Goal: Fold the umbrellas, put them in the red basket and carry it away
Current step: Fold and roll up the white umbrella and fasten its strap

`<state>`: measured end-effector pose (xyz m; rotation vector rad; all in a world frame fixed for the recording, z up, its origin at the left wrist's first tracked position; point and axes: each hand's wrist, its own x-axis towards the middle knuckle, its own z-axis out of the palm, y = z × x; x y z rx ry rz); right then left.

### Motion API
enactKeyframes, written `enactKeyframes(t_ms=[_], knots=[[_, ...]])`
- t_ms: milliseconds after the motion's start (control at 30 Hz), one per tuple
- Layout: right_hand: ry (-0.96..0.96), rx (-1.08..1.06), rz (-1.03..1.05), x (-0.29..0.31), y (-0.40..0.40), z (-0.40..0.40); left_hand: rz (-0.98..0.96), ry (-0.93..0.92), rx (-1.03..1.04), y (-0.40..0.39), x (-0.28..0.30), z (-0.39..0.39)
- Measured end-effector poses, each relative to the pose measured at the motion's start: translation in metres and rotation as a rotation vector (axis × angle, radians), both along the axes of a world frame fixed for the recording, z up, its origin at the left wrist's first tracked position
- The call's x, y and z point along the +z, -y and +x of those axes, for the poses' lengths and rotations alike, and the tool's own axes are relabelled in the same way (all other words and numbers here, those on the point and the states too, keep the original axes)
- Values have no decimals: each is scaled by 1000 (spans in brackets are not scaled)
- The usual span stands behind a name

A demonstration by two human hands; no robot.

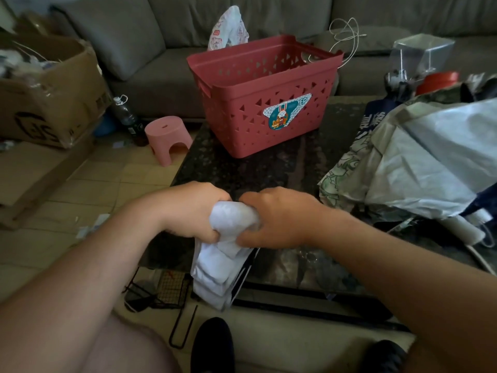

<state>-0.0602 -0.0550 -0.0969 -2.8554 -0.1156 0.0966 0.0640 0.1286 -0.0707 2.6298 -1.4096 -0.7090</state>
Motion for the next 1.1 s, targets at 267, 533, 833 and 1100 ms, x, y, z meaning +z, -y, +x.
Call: enactKeyframes(t_ms=[267, 533, 833, 1100], knots=[[72, -124, 14, -5, -10, -1, -148, 7, 63, 0, -5, -3], [-355, -181, 393, 4, 15, 9, -193, 29, 0, 9, -6, -10], [-649, -140, 713, 11, 29, -1, -191, -22, 6, 8, 3, -18], [-592, -22, 708, 23, 32, -9, -192, -110, 25, 5, 6, -10]])
